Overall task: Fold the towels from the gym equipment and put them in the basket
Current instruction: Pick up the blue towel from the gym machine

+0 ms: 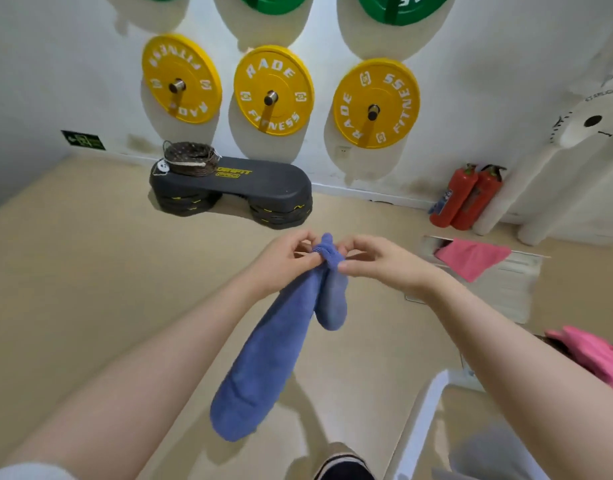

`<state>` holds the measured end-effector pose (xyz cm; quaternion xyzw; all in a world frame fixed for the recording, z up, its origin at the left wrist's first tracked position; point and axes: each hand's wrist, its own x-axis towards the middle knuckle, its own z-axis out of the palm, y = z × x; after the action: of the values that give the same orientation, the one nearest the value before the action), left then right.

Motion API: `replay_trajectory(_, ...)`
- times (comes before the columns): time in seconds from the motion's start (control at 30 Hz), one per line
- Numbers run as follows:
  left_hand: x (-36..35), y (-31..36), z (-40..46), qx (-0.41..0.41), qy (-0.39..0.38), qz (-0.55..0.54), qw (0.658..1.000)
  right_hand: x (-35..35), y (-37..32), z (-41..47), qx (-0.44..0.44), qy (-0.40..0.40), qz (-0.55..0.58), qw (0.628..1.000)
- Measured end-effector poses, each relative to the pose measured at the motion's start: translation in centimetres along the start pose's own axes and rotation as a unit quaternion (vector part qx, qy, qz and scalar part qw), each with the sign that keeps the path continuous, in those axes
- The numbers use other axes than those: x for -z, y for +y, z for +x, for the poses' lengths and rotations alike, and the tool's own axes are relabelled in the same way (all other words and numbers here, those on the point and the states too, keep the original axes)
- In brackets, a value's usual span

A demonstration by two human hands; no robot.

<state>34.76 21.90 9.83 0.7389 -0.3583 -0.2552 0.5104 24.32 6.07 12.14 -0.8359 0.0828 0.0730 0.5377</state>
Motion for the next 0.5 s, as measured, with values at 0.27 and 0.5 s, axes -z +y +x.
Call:
replay_trajectory(0.27,9.2,-5.3,0.9,0.036,-0.001,0.084,0.996,-5.6,-1.6,11.7,-0.039,-0.041,0.094,0.994)
replay_trajectory(0.5,18.1,-10.0,9.1,0.055,0.016,0.142,0.988,-4.6,-3.1,26.2,-0.03,-0.09,0.019,0.995)
